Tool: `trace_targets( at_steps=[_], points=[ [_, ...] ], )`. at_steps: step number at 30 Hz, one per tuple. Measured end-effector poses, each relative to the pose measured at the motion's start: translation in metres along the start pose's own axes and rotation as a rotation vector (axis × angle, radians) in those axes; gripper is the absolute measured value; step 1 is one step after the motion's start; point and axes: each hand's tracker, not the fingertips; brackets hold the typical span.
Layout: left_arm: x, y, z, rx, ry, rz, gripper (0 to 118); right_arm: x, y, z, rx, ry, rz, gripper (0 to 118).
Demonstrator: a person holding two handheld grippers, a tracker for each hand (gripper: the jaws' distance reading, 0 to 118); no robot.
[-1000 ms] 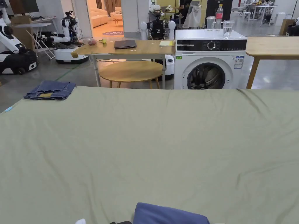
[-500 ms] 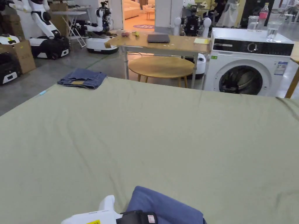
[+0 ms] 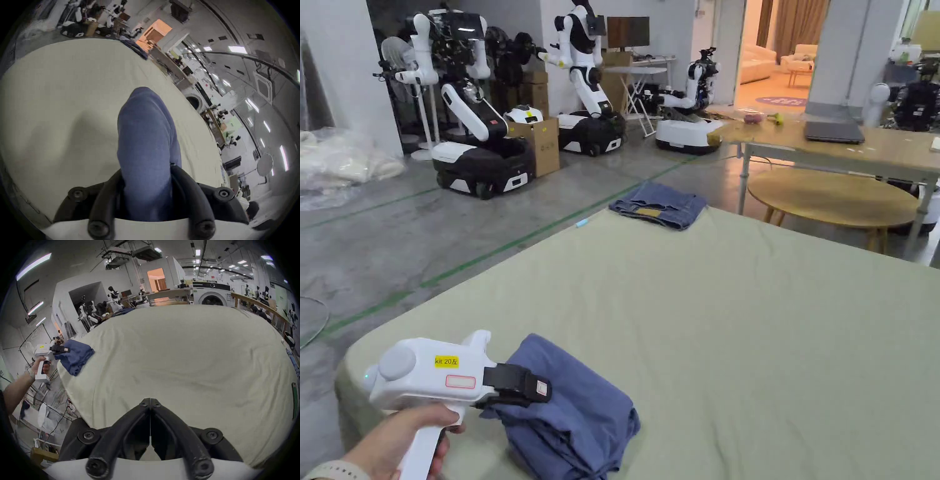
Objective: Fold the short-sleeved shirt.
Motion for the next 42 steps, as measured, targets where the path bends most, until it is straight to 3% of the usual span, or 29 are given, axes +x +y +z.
trace_targets(
  at_steps=[1, 2, 4, 5, 7, 10, 11, 12, 14, 15, 17, 19, 22, 25, 28, 33, 38, 42],
  points=[
    [-0.005, -0.002, 0.001, 0.006, -0.01, 0.017, 19, -0.002, 0.0, -0.002, -0.009, 0.0, -0.001, 0],
    [-0.009, -0.005, 0.0, 0.015, -0.014, 0.029, 30, -0.003, 0.0, -0.004, -0.016, 0.003, -0.001, 0],
    [-0.022, -0.012, -0.002, 0.05, 0.008, 0.005, 89, -0.005, 0.001, -0.009, -0.02, 0.014, -0.003, 0],
    [-0.024, -0.016, 0.002, 0.072, 0.012, 0.002, 105, -0.006, 0.003, -0.012, -0.021, 0.019, -0.003, 0],
    [-0.036, -0.019, 0.021, 0.12, -0.028, 0.062, 109, -0.01, 0.007, -0.015, -0.019, 0.026, -0.001, 0],
    [-0.045, -0.024, 0.054, 0.176, 0.064, 0.087, 109, -0.021, 0.011, -0.01, -0.004, 0.055, 0.023, 0],
    [-0.049, -0.025, 0.062, 0.184, 0.082, 0.111, 107, -0.024, 0.012, -0.007, 0.003, 0.062, 0.034, 0],
    [-0.036, -0.032, 0.076, 0.21, 0.114, 0.14, 92, -0.026, 0.013, -0.004, 0.012, 0.068, 0.046, 0],
    [-0.036, -0.039, 0.093, 0.269, 0.154, 0.164, 24, -0.028, 0.013, 0.002, 0.022, 0.078, 0.053, 0],
    [-0.034, -0.043, 0.099, 0.3, 0.162, 0.177, 0, -0.029, 0.012, 0.006, 0.027, 0.08, 0.052, 0],
    [-0.04, -0.052, 0.104, 0.333, 0.225, 0.169, 0, -0.028, 0.01, 0.015, 0.039, 0.083, 0.053, 0],
    [-0.019, -0.058, 0.106, 0.344, 0.199, 0.143, 0, -0.025, 0.007, 0.025, 0.056, 0.079, 0.059, 0],
    [0.05, -0.072, 0.089, 0.362, 0.243, -0.002, 0, -0.015, 0.011, 0.045, 0.107, 0.032, 0.076, 0],
    [0.131, -0.089, 0.055, 0.395, 0.263, -0.156, 0, -0.001, 0.027, 0.069, 0.199, -0.067, 0.117, 0],
    [0.21, -0.107, 0.012, 0.425, 0.325, -0.437, 0, 0.02, 0.056, 0.097, 0.312, -0.173, 0.129, 0],
    [0.356, -0.14, -0.039, 0.462, 0.262, -0.67, 0, 0.058, 0.12, 0.135, 0.52, -0.335, 0.135, 0],
    [0.449, -0.147, -0.054, 0.544, 0.21, -0.77, 0, 0.079, 0.18, 0.171, 0.634, -0.423, 0.099, 0],
    [0.485, -0.146, -0.051, 0.585, 0.2, -0.831, 0, 0.074, 0.199, 0.192, 0.659, -0.447, 0.128, 0]
  ],
)
